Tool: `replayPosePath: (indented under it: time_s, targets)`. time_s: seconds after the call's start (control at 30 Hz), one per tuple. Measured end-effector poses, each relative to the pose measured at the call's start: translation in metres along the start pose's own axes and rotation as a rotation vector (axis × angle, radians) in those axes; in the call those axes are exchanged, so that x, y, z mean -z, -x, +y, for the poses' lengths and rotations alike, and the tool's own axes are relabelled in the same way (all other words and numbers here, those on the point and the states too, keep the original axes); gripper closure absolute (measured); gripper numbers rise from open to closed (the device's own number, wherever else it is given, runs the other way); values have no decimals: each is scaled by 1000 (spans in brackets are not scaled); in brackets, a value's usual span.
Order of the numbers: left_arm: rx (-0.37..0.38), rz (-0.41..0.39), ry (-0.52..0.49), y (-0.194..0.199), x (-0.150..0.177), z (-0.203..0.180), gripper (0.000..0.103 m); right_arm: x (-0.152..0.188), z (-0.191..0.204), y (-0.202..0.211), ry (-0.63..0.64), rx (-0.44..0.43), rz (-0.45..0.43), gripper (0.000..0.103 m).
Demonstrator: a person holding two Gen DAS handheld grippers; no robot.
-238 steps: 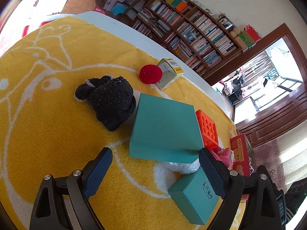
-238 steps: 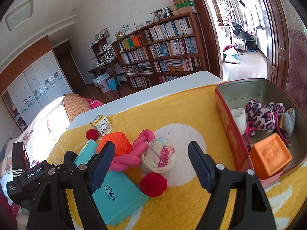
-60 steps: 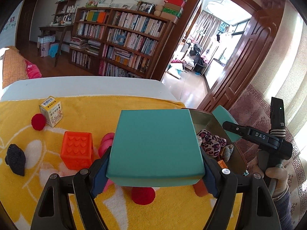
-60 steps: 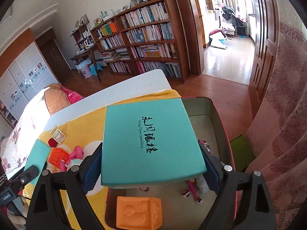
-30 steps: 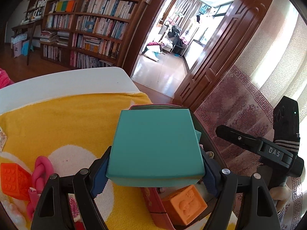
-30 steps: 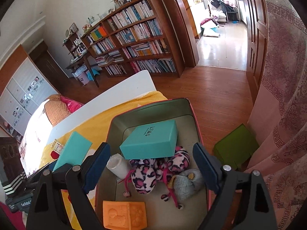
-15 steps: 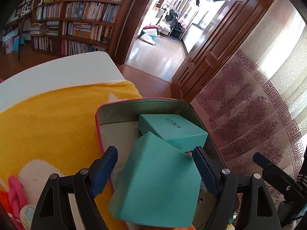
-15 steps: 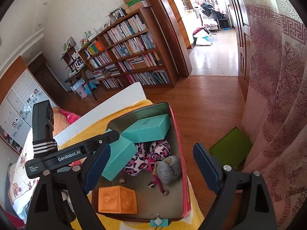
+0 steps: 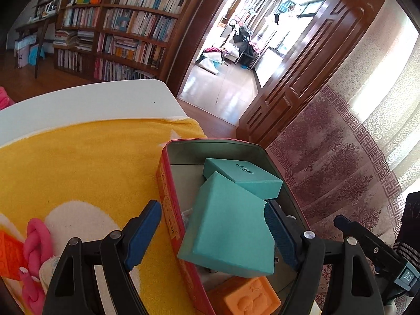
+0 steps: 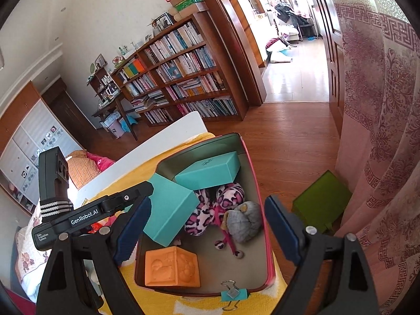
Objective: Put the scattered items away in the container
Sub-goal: 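Lower the small teal box into the tin with the right tool while the left drops the large box in, then withdraw both open tools from the tin back over the toys, then grasp the red pompom with the right tool while the left grasps the clear plastic bag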
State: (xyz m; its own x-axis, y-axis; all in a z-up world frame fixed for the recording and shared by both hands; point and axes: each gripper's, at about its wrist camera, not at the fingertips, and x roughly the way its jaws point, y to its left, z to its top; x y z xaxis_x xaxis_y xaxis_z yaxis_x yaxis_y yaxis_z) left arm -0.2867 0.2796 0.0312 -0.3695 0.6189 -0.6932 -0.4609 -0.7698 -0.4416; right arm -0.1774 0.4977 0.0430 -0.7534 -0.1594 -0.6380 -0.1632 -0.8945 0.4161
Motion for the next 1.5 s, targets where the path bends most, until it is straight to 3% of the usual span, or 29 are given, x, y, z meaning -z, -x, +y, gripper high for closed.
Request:
replayPosePath:
  time_s: [0.1,0.2,0.27,0.43,0.77,0.97,1.1,1.27,1.5]
  targets:
    - [-19,-35,27,25,8,16,21,4,9,-1,17,-4,2,12]
    - [-76,-79,49,53,19,35,20,9,20,-1,33,-23,3,12]
    - [-111,-99,73,70,26,50,13,14,31,-2,45,-44,3,12]
    - [-199,-158,161,113,49,99,13,31,72,-4,123,-112,7,12]
    - [-327,-196,281,172,97,180,13,95,160,-36,293,-213,119,12]
    - [-333,-199,326,180,121,208,13,147,194,-57,396,-174,171,14]
    - [-328,-194,336,179,130,218,13,169,206,-76,475,-76,187,29]
    - [-310,-183,314,172,136,218,13,170,196,-105,398,-9,233,34]
    - [-292,-115,251,148,138,209,13,171,186,-114,340,-19,242,34]
